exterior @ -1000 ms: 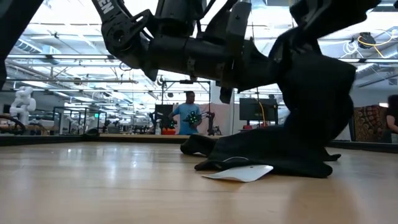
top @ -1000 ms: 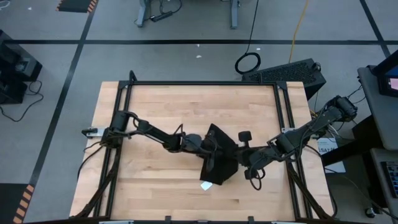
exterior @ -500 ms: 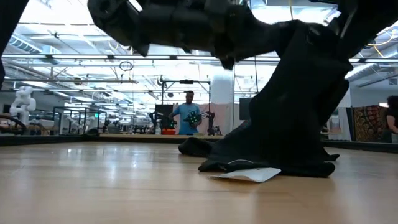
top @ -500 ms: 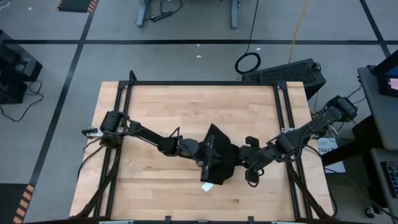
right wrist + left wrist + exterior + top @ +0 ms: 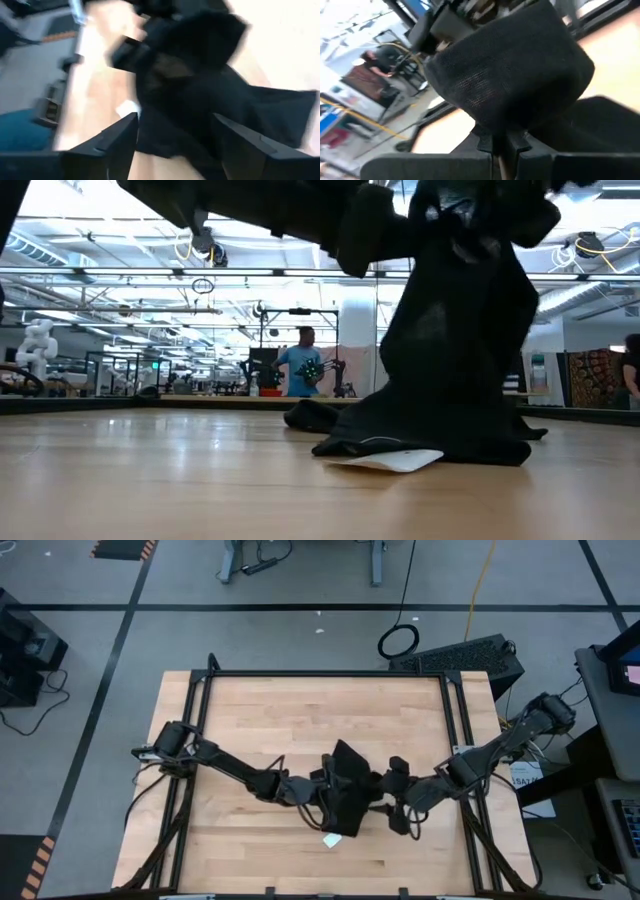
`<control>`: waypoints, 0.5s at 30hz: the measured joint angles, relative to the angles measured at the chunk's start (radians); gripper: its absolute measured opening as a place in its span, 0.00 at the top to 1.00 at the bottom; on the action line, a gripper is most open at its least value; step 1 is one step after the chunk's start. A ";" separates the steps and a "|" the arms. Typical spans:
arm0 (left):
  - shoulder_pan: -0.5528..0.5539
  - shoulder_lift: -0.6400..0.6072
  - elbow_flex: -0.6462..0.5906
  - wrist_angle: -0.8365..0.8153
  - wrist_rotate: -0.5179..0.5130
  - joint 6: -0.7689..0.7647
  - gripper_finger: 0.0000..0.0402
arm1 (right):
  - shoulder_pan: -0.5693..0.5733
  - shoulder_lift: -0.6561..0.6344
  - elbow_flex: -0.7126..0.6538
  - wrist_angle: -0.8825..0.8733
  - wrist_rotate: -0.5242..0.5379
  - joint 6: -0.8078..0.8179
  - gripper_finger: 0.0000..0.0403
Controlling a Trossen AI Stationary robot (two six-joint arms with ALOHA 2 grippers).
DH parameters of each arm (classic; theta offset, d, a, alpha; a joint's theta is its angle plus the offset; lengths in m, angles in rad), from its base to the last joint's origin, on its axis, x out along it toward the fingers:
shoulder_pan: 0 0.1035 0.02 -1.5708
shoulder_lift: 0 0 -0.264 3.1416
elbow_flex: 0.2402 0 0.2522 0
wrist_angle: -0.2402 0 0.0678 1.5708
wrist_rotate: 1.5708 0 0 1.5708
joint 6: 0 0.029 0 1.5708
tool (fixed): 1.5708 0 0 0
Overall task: Roll towel
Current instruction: Roll the black microfiber towel
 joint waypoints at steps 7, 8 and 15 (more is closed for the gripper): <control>-0.009 -0.014 0.004 -0.001 -0.042 0.071 0.99 | 0.000 -0.063 0.000 0.011 0.082 -0.011 0.38; -0.009 -0.014 0.004 -0.003 -0.042 0.074 0.98 | 0.000 -0.064 0.000 0.030 0.119 -0.023 0.38; -0.009 -0.014 0.004 -0.007 -0.054 0.096 0.98 | -0.009 -0.036 0.000 0.231 0.237 -0.052 0.38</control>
